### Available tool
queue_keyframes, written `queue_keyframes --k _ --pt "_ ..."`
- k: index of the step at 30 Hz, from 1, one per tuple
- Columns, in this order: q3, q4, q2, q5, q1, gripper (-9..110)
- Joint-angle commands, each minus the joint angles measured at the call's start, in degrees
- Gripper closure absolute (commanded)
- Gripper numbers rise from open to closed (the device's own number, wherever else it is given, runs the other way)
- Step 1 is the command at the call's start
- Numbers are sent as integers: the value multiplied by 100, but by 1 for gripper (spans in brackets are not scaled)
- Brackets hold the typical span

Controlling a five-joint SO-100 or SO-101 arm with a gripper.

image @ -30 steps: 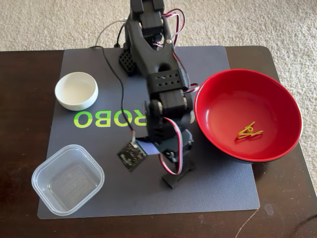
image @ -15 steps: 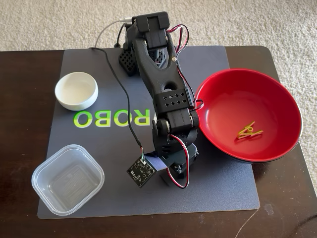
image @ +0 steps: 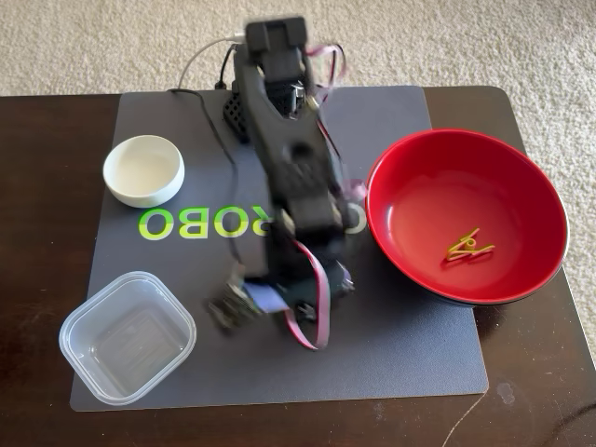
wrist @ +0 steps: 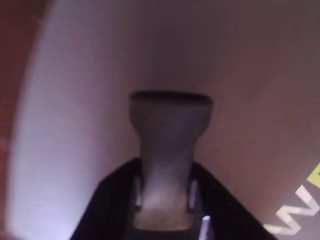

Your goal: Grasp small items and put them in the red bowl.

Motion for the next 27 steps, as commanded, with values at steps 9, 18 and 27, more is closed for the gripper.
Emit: queue_keyframes --k 9,18,27 --pt "-1459 1292 1600 483 -3050 101" --pt "-756 1283 -387 378 -3788 99" --pt "-387 1292 272 -149 -3217 57"
